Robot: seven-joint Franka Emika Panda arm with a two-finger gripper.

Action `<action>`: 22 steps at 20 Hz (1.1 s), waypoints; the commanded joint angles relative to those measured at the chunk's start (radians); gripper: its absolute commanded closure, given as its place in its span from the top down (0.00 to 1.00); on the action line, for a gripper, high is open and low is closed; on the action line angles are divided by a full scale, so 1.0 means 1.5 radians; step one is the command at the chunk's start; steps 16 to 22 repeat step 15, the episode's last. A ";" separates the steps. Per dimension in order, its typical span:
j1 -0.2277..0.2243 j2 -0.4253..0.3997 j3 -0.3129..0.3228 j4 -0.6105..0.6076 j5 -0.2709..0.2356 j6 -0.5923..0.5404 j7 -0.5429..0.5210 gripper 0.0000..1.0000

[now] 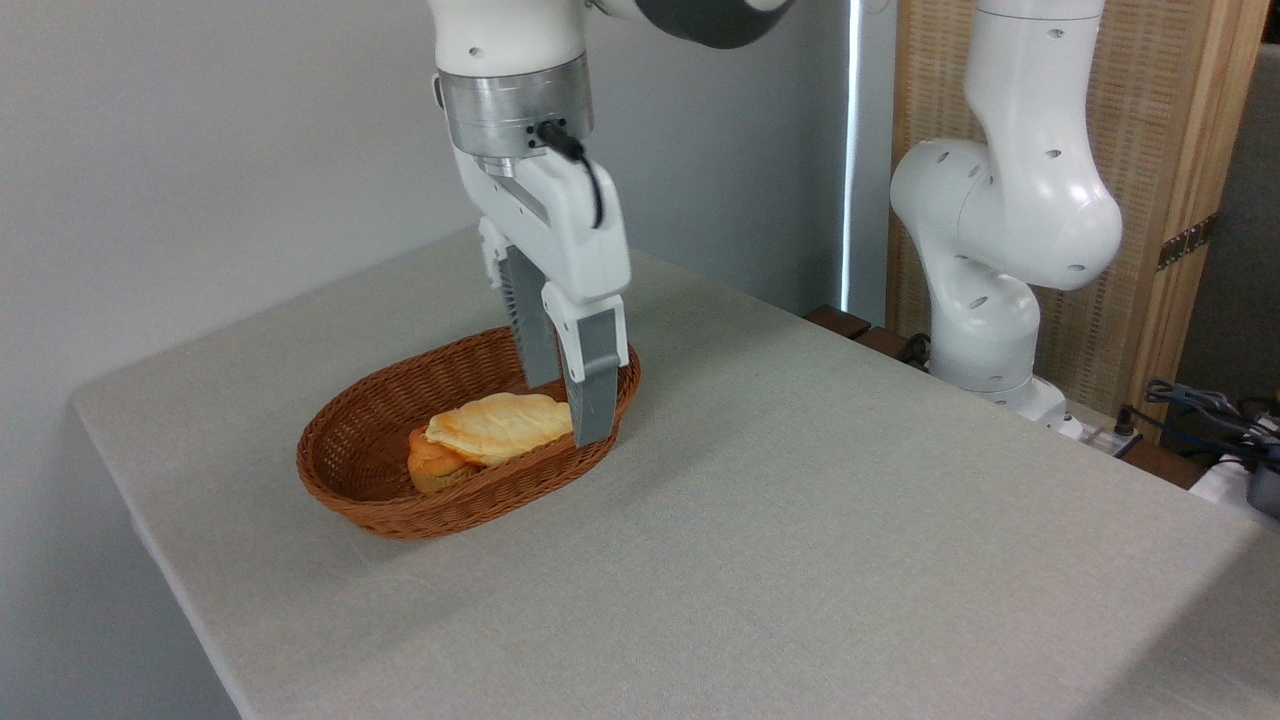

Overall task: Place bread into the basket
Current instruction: 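Lower the bread into the basket and open the gripper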

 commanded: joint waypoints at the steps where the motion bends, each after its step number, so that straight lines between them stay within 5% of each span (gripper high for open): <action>1: -0.009 0.004 0.008 0.000 0.002 0.036 -0.091 1.00; 22: -0.014 0.011 -0.006 0.023 0.001 0.042 -0.092 1.00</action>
